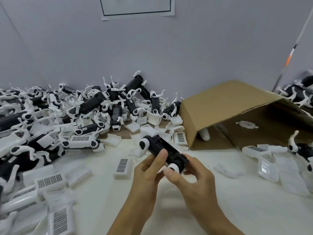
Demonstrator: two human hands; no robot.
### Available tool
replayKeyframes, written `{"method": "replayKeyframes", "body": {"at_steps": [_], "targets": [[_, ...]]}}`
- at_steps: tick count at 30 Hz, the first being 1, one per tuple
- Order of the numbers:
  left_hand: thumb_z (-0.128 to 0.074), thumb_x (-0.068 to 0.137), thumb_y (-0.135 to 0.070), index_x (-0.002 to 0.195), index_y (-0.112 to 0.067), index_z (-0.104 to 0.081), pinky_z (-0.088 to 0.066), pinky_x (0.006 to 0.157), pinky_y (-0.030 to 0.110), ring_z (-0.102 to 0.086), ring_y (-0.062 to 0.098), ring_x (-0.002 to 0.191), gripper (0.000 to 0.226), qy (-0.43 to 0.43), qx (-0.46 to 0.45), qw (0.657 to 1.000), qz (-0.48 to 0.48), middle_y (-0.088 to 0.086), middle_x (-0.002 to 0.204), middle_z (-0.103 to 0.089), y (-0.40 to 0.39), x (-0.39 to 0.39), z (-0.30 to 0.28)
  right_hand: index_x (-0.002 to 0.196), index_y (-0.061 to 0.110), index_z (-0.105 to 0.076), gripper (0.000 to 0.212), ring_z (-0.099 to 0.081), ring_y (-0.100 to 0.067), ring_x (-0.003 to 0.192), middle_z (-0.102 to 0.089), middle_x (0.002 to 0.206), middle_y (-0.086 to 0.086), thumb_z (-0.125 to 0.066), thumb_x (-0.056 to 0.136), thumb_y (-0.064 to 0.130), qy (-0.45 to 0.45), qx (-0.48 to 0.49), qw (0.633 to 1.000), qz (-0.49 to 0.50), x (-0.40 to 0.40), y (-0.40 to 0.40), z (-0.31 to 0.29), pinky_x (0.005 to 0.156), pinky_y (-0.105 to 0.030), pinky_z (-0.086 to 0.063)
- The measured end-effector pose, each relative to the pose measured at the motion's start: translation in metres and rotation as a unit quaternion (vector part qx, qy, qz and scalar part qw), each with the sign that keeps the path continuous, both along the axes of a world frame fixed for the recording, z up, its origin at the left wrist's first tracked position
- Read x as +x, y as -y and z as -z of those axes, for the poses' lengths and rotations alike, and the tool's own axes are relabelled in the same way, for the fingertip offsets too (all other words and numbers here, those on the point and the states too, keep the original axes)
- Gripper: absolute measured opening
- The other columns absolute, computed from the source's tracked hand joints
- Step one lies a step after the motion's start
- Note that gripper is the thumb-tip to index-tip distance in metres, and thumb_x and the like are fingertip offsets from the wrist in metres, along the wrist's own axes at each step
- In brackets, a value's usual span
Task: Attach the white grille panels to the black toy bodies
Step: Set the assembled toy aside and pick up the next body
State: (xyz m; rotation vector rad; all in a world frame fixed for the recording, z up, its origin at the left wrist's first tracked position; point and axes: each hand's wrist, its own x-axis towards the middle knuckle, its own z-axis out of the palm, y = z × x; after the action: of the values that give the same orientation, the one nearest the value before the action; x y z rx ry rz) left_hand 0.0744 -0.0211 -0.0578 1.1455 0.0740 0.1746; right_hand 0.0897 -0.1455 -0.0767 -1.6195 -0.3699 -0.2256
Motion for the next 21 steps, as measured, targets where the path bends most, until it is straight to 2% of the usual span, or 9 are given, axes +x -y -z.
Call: {"method": "replayKeyframes", "body": {"at_steps": [5,7,10,12,14,15,16,18,21], "targets": [[-0.079,0.07,-0.056,0.1,-0.024,-0.079,-0.054,0.085,0.028,-0.073,0.023,0.103,0.044,0.014,0.054,0.998,-0.022,0.009,0.105,-0.077,-0.003,-0.001,-0.003,0.115,0.05,-0.063,0.054,-0.063,-0.005,0.11,-0.068,0.115,0.018,-0.075,0.064,0.063,-0.03,-0.041,0.997,-0.052,0.0,-0.003,0.004,0.092,-0.031,-0.049],[-0.085,0.07,-0.054,0.095,-0.023,-0.08,-0.052,0.088,0.032,-0.074,0.021,0.101,0.04,0.013,0.067,0.996,-0.054,0.007,0.101,-0.078,-0.006,-0.001,-0.004,0.121,0.046,-0.062,0.061,-0.06,-0.003,0.115,-0.065,0.119,0.021,-0.08,0.064,0.058,-0.015,-0.088,0.994,-0.064,0.003,-0.002,0.004,0.094,-0.02,-0.046],[-0.081,0.073,-0.04,0.094,-0.02,-0.078,-0.053,0.082,0.023,-0.074,0.016,0.096,0.029,0.024,0.131,0.988,-0.081,0.0,0.095,-0.079,-0.014,0.0,-0.003,0.141,0.047,-0.044,0.084,-0.04,0.006,0.135,-0.045,0.14,0.033,-0.076,0.064,0.057,-0.017,-0.138,0.986,-0.093,0.008,0.004,0.006,0.107,-0.016,-0.036],[-0.085,0.079,-0.017,0.094,-0.03,-0.076,-0.05,0.073,0.01,-0.071,0.006,0.087,0.022,0.066,0.305,0.942,-0.125,-0.011,0.091,-0.077,-0.024,-0.001,-0.001,0.153,0.05,-0.019,0.102,-0.024,0.012,0.144,-0.024,0.151,0.041,-0.074,0.067,0.052,-0.043,-0.124,0.983,-0.126,0.007,0.006,0.006,0.119,-0.028,-0.03],[-0.08,0.077,0.006,0.11,-0.028,-0.074,-0.044,0.082,0.007,-0.065,0.002,0.097,0.048,0.146,0.518,0.825,-0.172,-0.018,0.107,-0.07,-0.033,-0.002,0.004,0.152,0.052,-0.016,0.101,-0.03,0.011,0.142,-0.031,0.149,0.044,-0.076,0.071,0.047,-0.023,-0.07,0.989,-0.129,0.004,0.006,0.006,0.116,-0.028,-0.034],[-0.078,0.073,0.012,0.12,-0.019,-0.072,-0.044,0.091,0.01,-0.062,0.007,0.105,0.057,0.174,0.571,0.783,-0.176,-0.015,0.116,-0.064,-0.035,-0.001,0.008,0.151,0.051,-0.022,0.098,-0.036,0.01,0.14,-0.037,0.147,0.042,-0.079,0.071,0.05,-0.011,-0.055,0.992,-0.116,0.002,0.006,0.006,0.112,-0.023,-0.037],[-0.078,0.07,0.015,0.126,-0.011,-0.069,-0.046,0.097,0.018,-0.061,0.013,0.11,0.062,0.183,0.593,0.766,-0.167,-0.01,0.121,-0.061,-0.035,0.0,0.011,0.148,0.05,-0.03,0.095,-0.041,0.01,0.137,-0.042,0.144,0.04,-0.081,0.069,0.054,0.0,-0.054,0.993,-0.102,0.001,0.006,0.005,0.108,-0.017,-0.04],[-0.077,0.068,0.016,0.13,-0.007,-0.065,-0.049,0.102,0.032,-0.06,0.02,0.115,0.067,0.193,0.597,0.765,-0.145,-0.003,0.126,-0.061,-0.03,0.0,0.014,0.139,0.05,-0.045,0.086,-0.048,0.012,0.128,-0.051,0.134,0.04,-0.083,0.063,0.059,0.021,-0.068,0.995,-0.071,-0.001,0.004,0.004,0.098,-0.005,-0.04],[-0.076,0.059,0.016,0.13,-0.011,-0.064,-0.032,0.104,0.005,-0.047,0.0,0.112,0.077,0.228,0.605,0.747,-0.153,-0.016,0.123,-0.053,-0.022,0.0,0.017,0.125,0.053,-0.053,0.071,-0.057,0.011,0.117,-0.059,0.121,0.04,-0.081,0.06,0.058,0.018,-0.064,0.997,-0.033,-0.003,0.002,0.003,0.089,-0.003,-0.044]]}}
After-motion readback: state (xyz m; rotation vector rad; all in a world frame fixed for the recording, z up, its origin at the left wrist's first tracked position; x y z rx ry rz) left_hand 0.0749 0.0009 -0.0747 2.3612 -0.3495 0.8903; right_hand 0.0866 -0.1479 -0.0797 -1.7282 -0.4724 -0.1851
